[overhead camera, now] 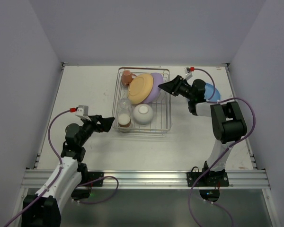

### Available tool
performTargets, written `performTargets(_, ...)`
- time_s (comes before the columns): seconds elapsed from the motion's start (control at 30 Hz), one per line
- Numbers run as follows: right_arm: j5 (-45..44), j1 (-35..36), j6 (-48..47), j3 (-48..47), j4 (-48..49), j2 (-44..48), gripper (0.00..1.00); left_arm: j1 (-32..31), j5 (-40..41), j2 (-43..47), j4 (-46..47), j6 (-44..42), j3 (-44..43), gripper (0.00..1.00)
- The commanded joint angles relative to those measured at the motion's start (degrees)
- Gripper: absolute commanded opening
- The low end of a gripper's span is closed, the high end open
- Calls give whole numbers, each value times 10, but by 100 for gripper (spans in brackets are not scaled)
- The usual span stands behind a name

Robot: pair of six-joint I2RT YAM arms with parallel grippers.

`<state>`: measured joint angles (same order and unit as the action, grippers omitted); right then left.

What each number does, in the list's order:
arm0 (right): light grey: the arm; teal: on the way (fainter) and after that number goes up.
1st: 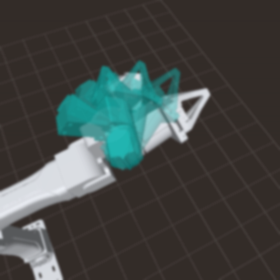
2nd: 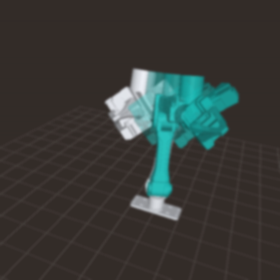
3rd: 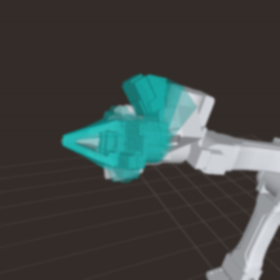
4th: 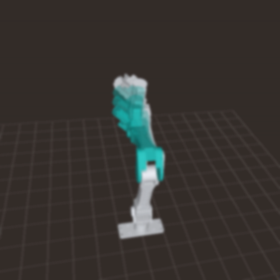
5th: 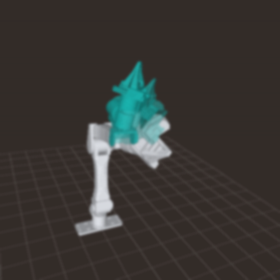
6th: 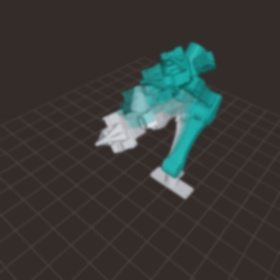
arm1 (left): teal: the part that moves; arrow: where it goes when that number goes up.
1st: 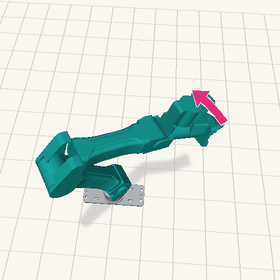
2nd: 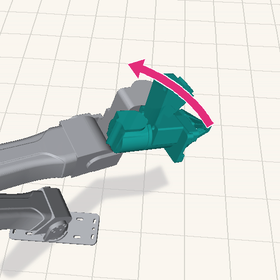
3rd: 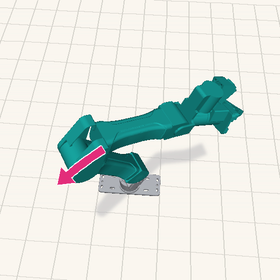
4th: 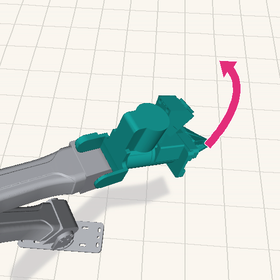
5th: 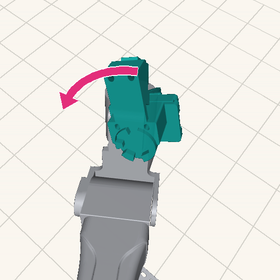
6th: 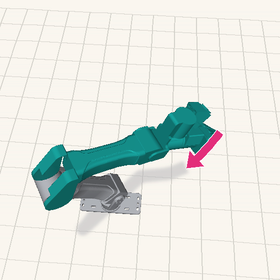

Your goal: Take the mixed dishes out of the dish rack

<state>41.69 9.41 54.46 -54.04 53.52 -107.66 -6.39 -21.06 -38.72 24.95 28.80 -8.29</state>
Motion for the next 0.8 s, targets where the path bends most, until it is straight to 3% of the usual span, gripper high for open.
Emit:
performTargets(0.0,14,1,7,-25,34,-10,51,2,-10,6,22,-15,0,100)
performTargets(0.33,20,7,17,-44,38,-26,50,2,-9,8,26,-17,0,100)
performTargets(0.77,19,9,35,-48,56,-33,35,2,-11,10,24,-18,-1,100)
